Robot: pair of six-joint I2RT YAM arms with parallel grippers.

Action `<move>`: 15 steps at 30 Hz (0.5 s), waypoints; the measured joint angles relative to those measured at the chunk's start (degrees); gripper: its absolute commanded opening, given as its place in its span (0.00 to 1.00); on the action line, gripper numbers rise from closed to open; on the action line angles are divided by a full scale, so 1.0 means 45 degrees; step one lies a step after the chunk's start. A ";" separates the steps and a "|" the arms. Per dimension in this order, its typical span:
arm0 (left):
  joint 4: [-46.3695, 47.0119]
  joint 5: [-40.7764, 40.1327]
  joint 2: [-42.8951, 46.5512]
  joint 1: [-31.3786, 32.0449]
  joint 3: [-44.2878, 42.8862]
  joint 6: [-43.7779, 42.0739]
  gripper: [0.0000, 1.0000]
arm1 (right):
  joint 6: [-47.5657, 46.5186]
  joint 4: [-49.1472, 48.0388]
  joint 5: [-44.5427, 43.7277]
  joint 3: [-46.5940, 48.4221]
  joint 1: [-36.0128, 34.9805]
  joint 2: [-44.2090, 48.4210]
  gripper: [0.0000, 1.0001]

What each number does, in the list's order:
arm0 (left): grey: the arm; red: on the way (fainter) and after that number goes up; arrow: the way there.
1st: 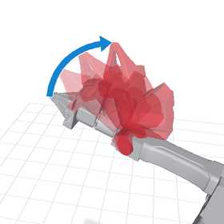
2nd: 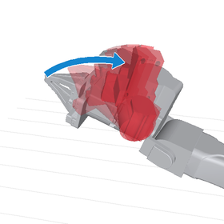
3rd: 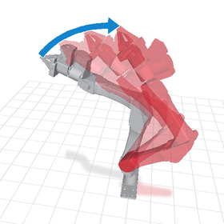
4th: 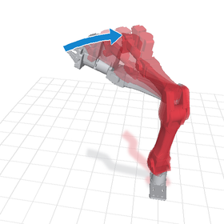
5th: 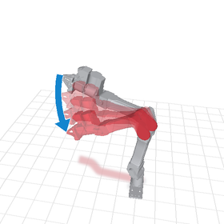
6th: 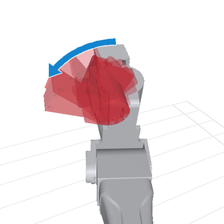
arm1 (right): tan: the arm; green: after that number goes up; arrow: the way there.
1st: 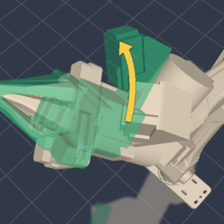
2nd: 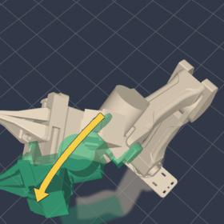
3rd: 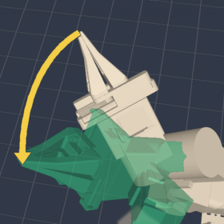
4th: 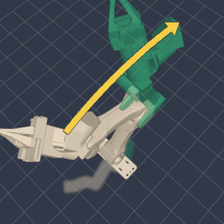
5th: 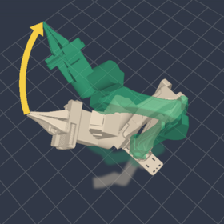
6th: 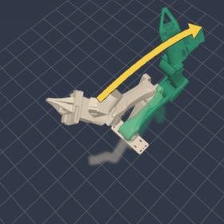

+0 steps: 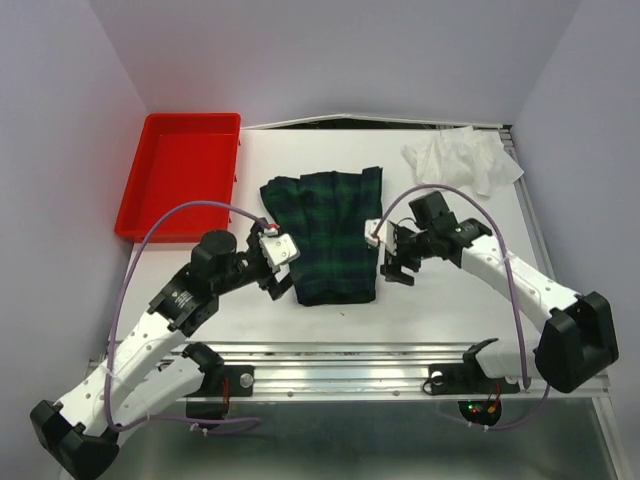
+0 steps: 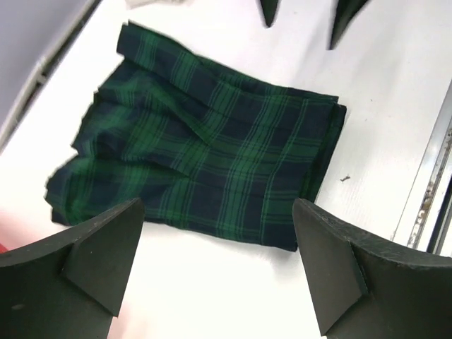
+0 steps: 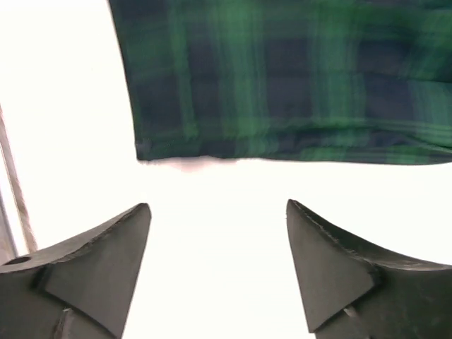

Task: Fold and stack the skirts
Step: Fold the skirt

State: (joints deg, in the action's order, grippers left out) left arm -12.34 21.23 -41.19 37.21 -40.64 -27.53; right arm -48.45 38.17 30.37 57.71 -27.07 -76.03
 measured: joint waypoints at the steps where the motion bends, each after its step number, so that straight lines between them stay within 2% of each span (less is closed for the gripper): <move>1: -0.0010 0.0019 -0.0107 -0.0160 0.0000 0.0180 0.98 | -0.0355 -0.0039 -0.0015 -0.0330 0.0000 0.0214 0.86; 3: -0.0136 0.0039 -0.0743 -0.0622 -0.0126 0.0913 0.98 | -0.1399 -0.0481 -0.0136 -0.1316 -0.0117 0.0495 0.89; 8: -0.0165 0.0403 -0.3070 -0.1719 -0.0894 0.1802 0.98 | -0.3313 -0.2390 -0.0617 -0.4163 -0.1180 0.1404 0.90; 11: -0.0175 0.0913 -0.3735 -0.2501 -0.0913 0.2127 0.98 | -0.4002 -0.3954 -0.0777 -0.5892 -0.2108 0.2589 0.90; 15: -0.0131 0.1462 -0.4376 -0.3045 -0.1098 0.2278 0.95 | -0.4658 -0.5731 -0.1025 -0.7354 -0.2540 0.3123 0.90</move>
State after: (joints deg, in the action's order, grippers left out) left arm -12.93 27.81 -60.88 23.51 -45.58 -17.28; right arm -69.41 12.38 25.76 24.62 -38.50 -61.98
